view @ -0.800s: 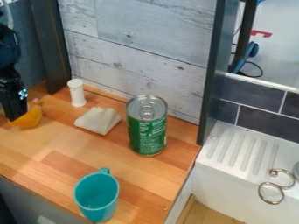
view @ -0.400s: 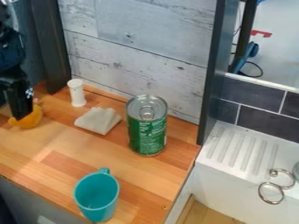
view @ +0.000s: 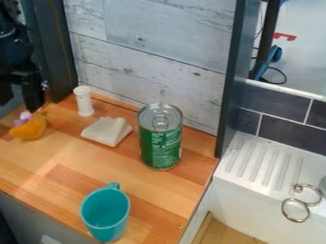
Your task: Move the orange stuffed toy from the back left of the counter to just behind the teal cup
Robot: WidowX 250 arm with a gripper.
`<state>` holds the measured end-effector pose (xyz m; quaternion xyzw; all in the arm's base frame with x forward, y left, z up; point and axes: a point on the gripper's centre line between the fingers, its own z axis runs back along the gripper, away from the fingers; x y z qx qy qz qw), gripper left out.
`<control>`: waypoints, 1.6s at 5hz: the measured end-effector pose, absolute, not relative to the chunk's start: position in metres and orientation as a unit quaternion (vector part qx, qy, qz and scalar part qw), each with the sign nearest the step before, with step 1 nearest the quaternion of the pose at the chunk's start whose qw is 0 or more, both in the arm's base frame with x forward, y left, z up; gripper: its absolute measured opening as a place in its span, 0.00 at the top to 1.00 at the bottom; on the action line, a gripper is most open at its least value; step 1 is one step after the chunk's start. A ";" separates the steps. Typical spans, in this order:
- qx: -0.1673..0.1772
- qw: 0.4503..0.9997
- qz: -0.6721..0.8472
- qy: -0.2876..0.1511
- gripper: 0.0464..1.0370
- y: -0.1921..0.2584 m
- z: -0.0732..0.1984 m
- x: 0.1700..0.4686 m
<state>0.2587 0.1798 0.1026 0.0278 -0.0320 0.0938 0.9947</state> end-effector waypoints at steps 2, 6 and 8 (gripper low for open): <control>0.026 0.987 0.159 -0.028 0.04 0.209 0.084 0.292; 0.024 0.975 0.218 0.032 0.04 0.232 0.041 0.302; 0.002 0.980 0.200 0.021 0.04 0.228 0.021 0.309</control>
